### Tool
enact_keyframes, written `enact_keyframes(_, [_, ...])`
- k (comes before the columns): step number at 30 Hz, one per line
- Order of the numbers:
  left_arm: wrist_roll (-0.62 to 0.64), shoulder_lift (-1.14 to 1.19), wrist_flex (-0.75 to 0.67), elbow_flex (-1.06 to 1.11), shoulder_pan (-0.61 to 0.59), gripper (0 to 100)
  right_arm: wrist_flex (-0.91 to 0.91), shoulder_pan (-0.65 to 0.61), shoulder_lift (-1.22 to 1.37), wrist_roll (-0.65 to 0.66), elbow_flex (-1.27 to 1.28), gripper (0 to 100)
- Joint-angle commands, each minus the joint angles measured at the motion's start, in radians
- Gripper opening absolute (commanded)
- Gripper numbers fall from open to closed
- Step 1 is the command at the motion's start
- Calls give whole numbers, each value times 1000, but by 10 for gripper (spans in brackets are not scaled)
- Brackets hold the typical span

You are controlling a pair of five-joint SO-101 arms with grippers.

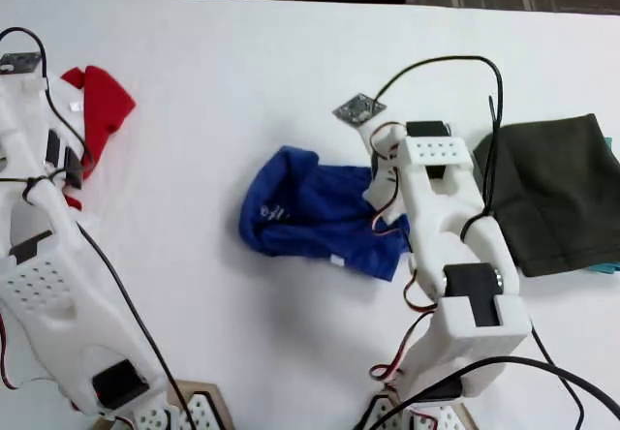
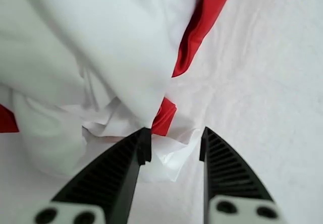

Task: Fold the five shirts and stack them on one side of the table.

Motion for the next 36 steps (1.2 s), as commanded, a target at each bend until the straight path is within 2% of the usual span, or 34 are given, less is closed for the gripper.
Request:
enact_keyframes(1, [-6, -72, -2, -4, 6, 184, -10, -2, -8, 3, -12, 95])
enact_keyframes(4, [-6, -72, -2, -4, 6, 184, -4, -2, -8, 2, -37, 15])
enact_keyframes(14, [-5, -72, -2, -2, 9, 184, 61, -2, -137, 5, -94, 20])
enact_keyframes(22, [-5, -72, 0, -2, 9, 184, 45, -1, -159, 11, -129, 20])
enact_keyframes(29, [-8, -72, 0, -2, 8, 184, 61, 51, -159, 11, -241, 20])
enact_keyframes(36, [-5, -72, -5, -4, 11, 184, 68, 50, -156, 11, -184, 21])
